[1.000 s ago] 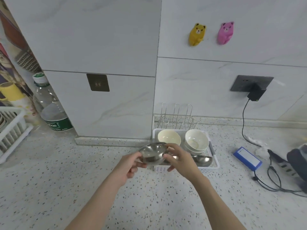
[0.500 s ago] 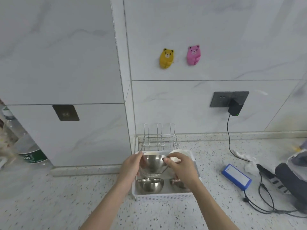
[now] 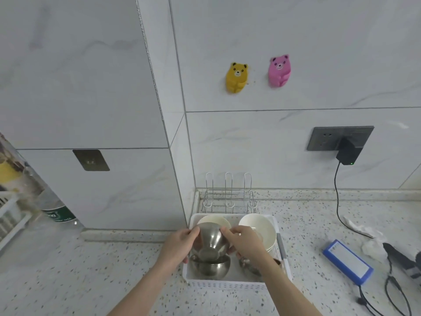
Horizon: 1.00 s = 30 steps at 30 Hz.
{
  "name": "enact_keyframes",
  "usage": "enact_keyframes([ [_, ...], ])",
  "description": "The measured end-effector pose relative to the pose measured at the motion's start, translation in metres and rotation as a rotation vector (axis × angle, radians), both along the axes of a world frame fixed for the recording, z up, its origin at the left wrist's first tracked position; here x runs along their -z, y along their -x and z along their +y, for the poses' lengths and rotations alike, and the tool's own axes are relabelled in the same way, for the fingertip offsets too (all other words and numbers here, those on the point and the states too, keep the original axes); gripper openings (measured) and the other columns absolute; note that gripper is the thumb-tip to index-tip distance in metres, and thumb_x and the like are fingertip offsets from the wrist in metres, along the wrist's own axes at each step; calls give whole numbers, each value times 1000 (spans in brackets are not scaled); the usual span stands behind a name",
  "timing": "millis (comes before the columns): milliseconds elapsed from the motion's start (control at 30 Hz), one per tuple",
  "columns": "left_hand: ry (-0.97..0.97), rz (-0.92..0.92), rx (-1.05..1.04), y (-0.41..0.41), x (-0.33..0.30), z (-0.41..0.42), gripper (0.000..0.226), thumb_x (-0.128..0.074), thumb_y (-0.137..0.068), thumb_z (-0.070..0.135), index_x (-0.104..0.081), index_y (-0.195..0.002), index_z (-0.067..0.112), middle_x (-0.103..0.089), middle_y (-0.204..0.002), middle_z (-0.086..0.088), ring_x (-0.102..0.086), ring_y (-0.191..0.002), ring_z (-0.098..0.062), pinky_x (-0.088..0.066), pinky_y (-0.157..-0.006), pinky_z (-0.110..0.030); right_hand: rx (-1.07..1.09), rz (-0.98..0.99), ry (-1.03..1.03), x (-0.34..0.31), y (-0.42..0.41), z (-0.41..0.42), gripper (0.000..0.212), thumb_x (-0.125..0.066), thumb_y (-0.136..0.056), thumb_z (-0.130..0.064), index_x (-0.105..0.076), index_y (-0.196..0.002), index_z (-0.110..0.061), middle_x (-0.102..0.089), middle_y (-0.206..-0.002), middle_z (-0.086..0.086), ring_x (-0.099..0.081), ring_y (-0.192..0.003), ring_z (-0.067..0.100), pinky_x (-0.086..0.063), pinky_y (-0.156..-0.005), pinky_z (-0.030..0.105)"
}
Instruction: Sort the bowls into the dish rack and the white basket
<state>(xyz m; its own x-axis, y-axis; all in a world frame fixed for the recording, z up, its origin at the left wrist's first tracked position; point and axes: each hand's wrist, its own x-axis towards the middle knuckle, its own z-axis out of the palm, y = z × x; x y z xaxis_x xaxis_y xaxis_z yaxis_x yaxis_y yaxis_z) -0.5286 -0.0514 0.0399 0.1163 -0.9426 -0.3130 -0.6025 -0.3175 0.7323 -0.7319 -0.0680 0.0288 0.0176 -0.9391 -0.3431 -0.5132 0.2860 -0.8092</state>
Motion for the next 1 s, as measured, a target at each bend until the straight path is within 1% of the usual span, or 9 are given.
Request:
enact_keyframes([
  [100,-22,52,9,2,-1,2,30,-46,-96,53,-68,-101,33,-66,-74,8,-55,-48,-7,-38,-40,-15,-28,-24,-39,5,4,0,45,-60,-80,-65,-69,-86,-21,-74,-63,2,-60,-44,13,-43,-47,18],
  [167,-40,120,3,2,3,3,24,-51,-96,46,-66,-109,31,-68,-84,8,-55,-54,-8,-34,-39,-14,-75,27,-44,8,5,0,47,-63,-76,-66,-70,-84,-20,-74,-66,3,-65,-51,15,-48,-52,21],
  [267,-88,161,29,2,4,6,21,-55,-96,42,-60,-113,32,-67,-104,8,-56,-63,-10,-36,-41,-15,-111,94,-22,13,6,3,48,-66,-73,-66,-71,-79,-19,-75,-69,6,-56,-41,6,-48,-50,21],
  [333,-93,161,47,2,8,6,21,-57,-95,42,-59,-114,33,-63,-113,13,-58,-68,-7,-38,-42,-11,-121,112,-21,16,6,5,44,-67,-74,-64,-70,-80,-20,-75,-71,6,-56,-40,6,-50,-54,23],
  [467,-91,173,95,2,17,8,12,-64,-92,38,-63,-104,38,-64,-111,17,-59,-69,1,-43,-49,-10,-153,150,-22,19,4,11,32,-70,-76,-54,-69,-83,-23,-75,-73,3,-55,-36,3,-51,-56,23],
  [600,-74,150,111,-1,27,8,13,-69,-88,32,-66,-100,37,-68,-109,15,-60,-80,-1,-50,-74,-20,-176,127,9,19,4,15,25,-69,-80,-50,-70,-90,-27,-75,-75,1,-58,-36,4,-46,-50,18],
  [767,-42,132,87,0,30,11,22,-67,-90,30,-64,-112,31,-61,-108,21,-61,-100,-4,-53,-86,-28,-166,144,40,14,6,22,41,-64,-84,-44,-64,-121,-25,-76,-88,-2,-59,-38,3,-48,-54,19],
  [900,11,137,3,-1,26,17,27,-58,-96,26,-60,-122,25,-59,-116,12,-63,-101,-19,-52,-90,-33,-80,108,54,8,7,34,43,-65,-87,-35,-58,-127,-19,-67,-72,-7,-55,-36,1,-44,-47,16],
  [1000,34,228,-68,-7,20,22,26,-52,-99,23,-61,-123,21,-62,-110,8,-63,-85,-17,-52,-78,-29,46,50,58,0,10,47,40,-69,-85,-33,-59,-122,-20,-65,-73,-8,-55,-39,2,-44,-46,19],
])
